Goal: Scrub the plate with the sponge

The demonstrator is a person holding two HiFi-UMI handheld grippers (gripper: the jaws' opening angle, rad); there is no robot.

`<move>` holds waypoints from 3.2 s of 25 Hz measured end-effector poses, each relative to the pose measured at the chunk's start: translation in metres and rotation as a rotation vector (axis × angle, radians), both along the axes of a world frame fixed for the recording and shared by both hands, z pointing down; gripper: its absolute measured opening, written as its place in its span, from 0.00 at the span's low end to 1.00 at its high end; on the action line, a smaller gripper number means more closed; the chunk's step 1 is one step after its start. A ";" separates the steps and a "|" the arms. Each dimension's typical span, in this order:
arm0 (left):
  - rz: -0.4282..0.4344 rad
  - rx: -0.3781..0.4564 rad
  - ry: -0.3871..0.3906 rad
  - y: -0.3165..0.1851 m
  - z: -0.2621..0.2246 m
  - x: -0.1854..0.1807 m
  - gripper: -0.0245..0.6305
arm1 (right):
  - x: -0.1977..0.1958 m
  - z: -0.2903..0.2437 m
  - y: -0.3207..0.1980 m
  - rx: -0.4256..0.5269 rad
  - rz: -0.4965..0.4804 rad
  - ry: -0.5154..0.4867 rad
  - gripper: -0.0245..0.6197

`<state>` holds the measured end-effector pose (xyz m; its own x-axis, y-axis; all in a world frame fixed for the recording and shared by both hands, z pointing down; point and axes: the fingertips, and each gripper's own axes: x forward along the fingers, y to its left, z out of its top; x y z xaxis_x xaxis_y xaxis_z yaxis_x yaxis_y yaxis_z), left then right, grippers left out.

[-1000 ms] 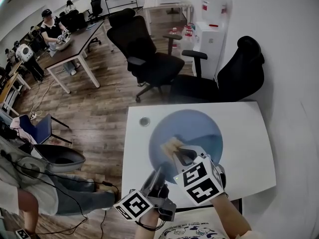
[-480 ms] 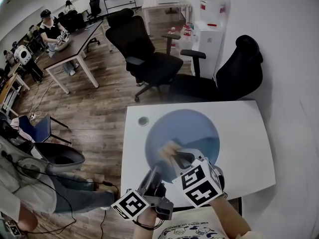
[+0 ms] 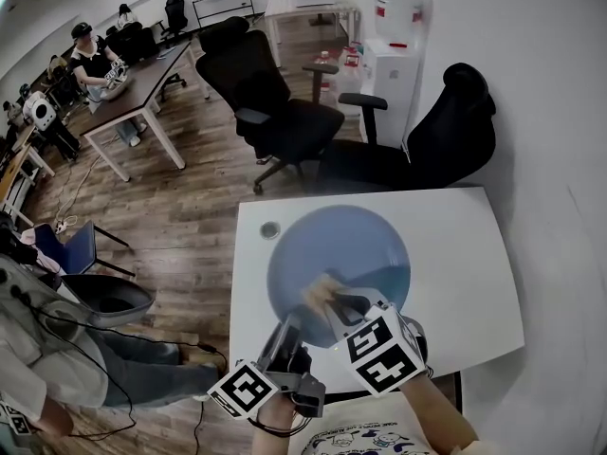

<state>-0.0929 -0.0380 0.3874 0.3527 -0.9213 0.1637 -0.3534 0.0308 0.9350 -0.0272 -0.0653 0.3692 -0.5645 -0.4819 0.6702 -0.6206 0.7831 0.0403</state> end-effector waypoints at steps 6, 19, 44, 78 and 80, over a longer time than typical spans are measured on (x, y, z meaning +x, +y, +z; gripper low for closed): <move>-0.001 0.023 0.033 -0.001 -0.002 0.003 0.14 | 0.009 0.007 0.004 -0.021 0.012 -0.001 0.11; -0.004 0.009 -0.010 0.000 0.003 -0.003 0.14 | 0.038 0.019 0.005 -0.064 0.082 -0.006 0.11; 0.006 0.015 -0.012 0.002 -0.005 0.004 0.14 | 0.093 0.006 -0.032 -0.019 0.239 -0.002 0.11; 0.025 -0.020 -0.032 -0.001 0.010 0.016 0.14 | 0.119 -0.007 -0.068 0.065 0.361 -0.017 0.11; 0.020 -0.021 -0.033 -0.001 0.011 0.014 0.14 | 0.118 -0.007 -0.067 0.067 0.359 -0.015 0.11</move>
<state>-0.0787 -0.0387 0.3988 0.3652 -0.9102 0.1953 -0.3852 0.0433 0.9218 0.0904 -0.1327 0.3623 -0.3609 -0.6937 0.6233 -0.8567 0.5107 0.0724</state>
